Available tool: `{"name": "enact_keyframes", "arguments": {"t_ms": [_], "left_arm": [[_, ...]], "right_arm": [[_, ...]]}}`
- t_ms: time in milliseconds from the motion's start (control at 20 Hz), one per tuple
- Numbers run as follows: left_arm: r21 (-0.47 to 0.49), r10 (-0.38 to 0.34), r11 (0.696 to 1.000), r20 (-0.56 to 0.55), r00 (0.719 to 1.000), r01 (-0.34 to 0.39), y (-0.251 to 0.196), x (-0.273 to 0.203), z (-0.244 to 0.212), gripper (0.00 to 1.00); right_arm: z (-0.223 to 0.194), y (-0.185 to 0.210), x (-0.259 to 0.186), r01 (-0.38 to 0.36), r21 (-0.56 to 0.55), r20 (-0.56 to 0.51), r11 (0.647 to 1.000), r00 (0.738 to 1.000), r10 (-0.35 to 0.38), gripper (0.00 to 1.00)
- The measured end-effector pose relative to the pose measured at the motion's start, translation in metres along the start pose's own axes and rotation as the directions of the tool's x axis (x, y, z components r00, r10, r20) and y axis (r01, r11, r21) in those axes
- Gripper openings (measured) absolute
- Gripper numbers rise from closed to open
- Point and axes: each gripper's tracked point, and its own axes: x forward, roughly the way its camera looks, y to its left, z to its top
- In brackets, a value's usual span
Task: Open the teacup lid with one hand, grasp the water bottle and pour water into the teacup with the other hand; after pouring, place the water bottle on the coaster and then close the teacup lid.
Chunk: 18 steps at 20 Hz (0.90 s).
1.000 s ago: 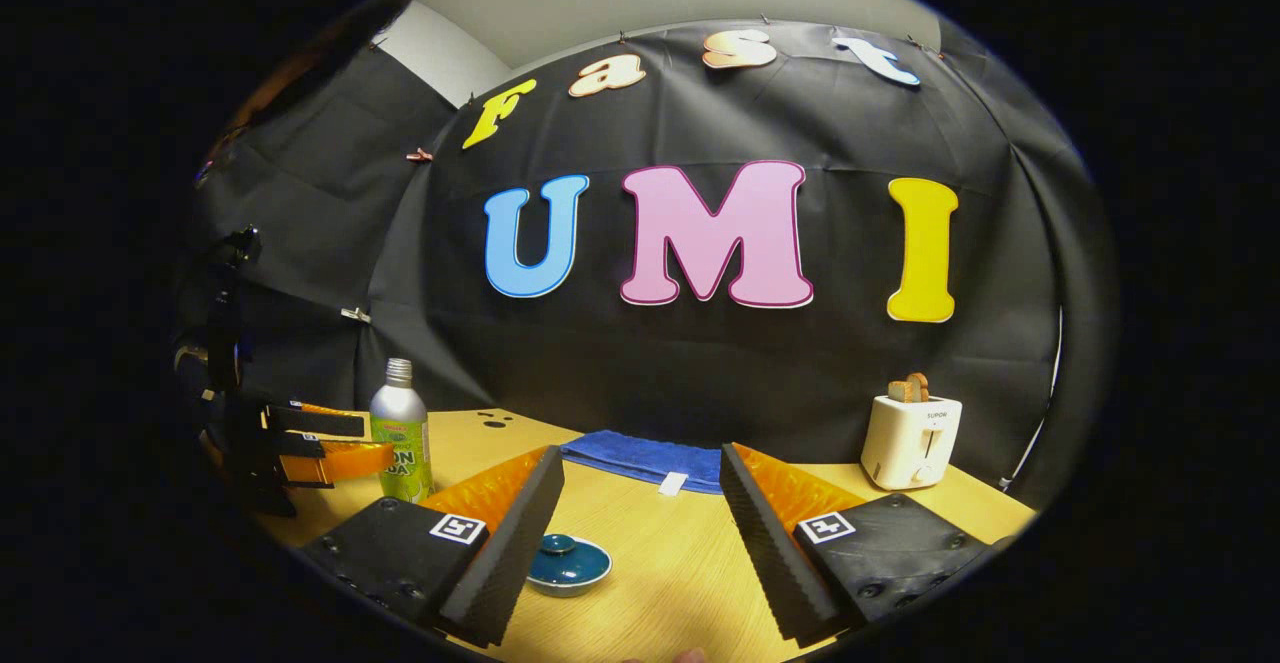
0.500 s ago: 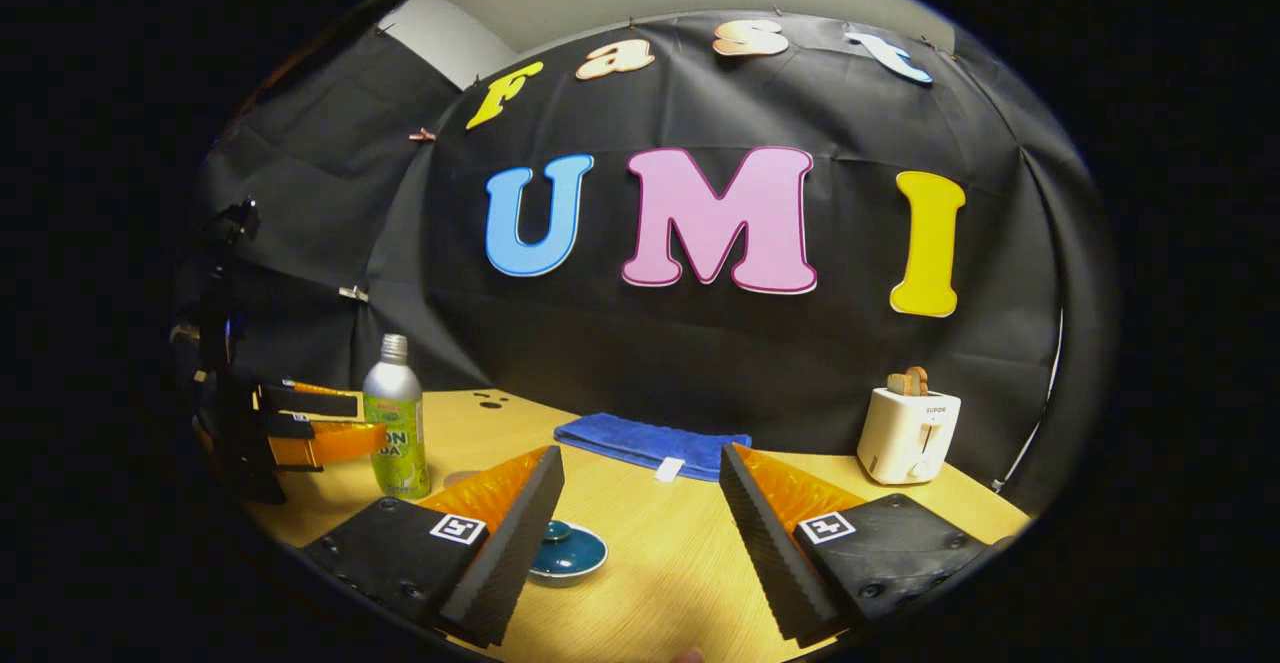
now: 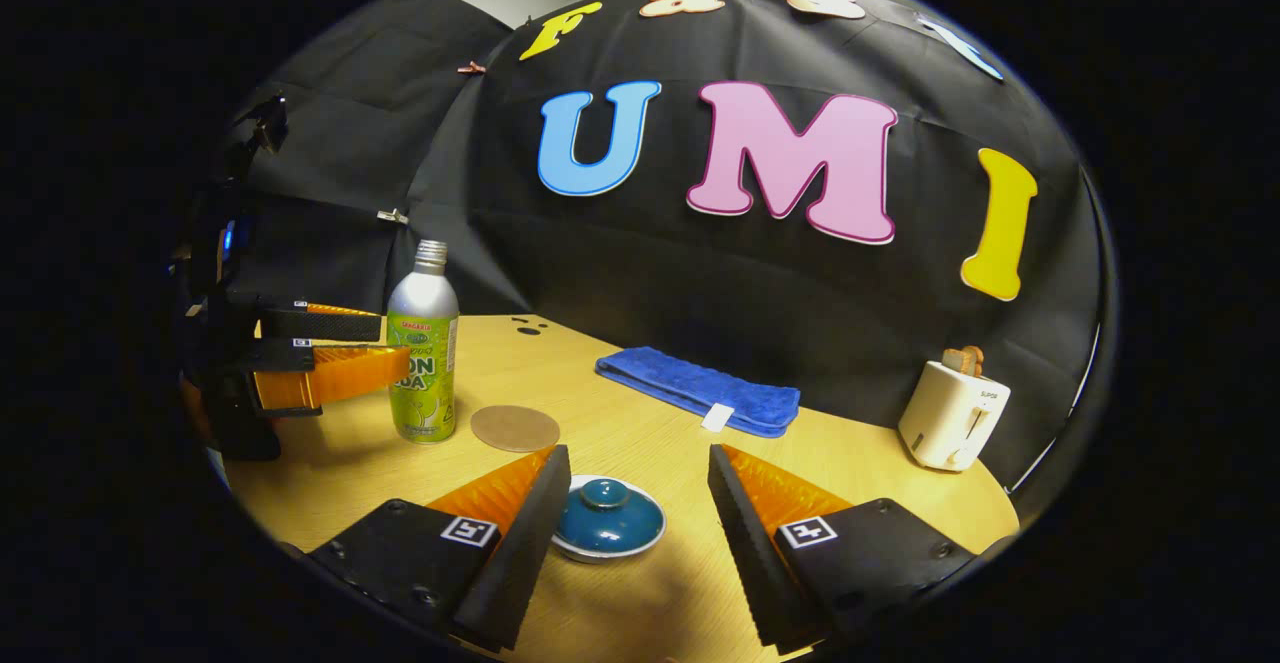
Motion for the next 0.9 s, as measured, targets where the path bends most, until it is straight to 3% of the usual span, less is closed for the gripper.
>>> {"name": "enact_keyframes", "arguments": {"t_ms": [300,350,400,500,550,700,900], "left_arm": [[0.000,-0.005,1.000,0.001,1.000,0.005,-0.001,0.000,-0.001,0.99],[0.000,-0.005,1.000,0.001,1.000,0.005,-0.001,0.000,-0.002,0.99],[0.000,-0.005,1.000,0.001,1.000,0.005,-0.001,0.000,-0.001,0.98],[0.001,-0.007,1.000,0.001,1.000,0.007,-0.001,0.000,-0.001,0.99],[0.001,-0.008,1.000,0.001,1.000,0.008,-0.001,0.000,-0.002,0.99],[0.001,-0.008,1.000,0.001,1.000,0.008,-0.001,0.000,-0.002,0.98],[0.000,-0.008,1.000,0.001,1.000,0.008,-0.001,-0.001,-0.002,0.98]], "right_arm": [[-0.018,0.006,0.012,-0.013,0.022,-0.075,1.000,0.997,0.014,0.67],[-0.020,0.006,0.014,-0.012,0.023,-0.084,1.000,0.996,0.014,0.57],[-0.021,0.009,0.014,-0.019,0.030,-0.088,0.999,0.996,0.022,0.53],[-0.023,0.013,0.017,-0.035,0.052,-0.092,0.998,0.995,0.040,0.53],[-0.021,0.016,0.014,-0.045,0.060,-0.089,0.997,0.995,0.050,0.34],[-0.021,0.018,0.014,-0.070,0.074,-0.086,0.995,0.993,0.077,0.32],[-0.007,0.009,0.009,-0.046,0.071,-0.042,0.996,0.998,0.049,0.29]]}}
